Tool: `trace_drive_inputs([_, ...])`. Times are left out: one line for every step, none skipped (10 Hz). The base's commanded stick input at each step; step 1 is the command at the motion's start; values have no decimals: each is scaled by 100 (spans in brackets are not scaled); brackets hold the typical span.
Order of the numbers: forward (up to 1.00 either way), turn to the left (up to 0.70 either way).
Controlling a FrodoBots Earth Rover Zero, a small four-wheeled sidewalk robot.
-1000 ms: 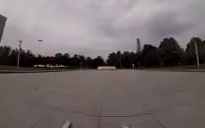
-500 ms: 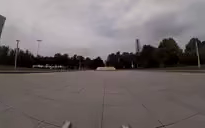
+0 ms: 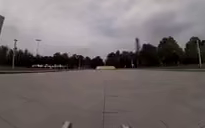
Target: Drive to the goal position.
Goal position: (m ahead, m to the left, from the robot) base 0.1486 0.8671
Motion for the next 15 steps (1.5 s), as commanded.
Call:
trace_drive_inputs([70, 0])
trace_drive_inputs([70, 0])
trace_drive_inputs([70, 0])
trace_drive_inputs([70, 0])
trace_drive_inputs([70, 0])
trace_drive_inputs([70, 0])
trace_drive_inputs([70, -6])
trace_drive_inputs([70, -24])
trace_drive_inputs([70, -18])
trace_drive_inputs([70, 0])
trace_drive_inputs([70, 0])
trace_drive_inputs([70, 0])
trace_drive_inputs([70, 0])
trace_drive_inputs([70, 0])
trace_drive_inputs([70, 0])
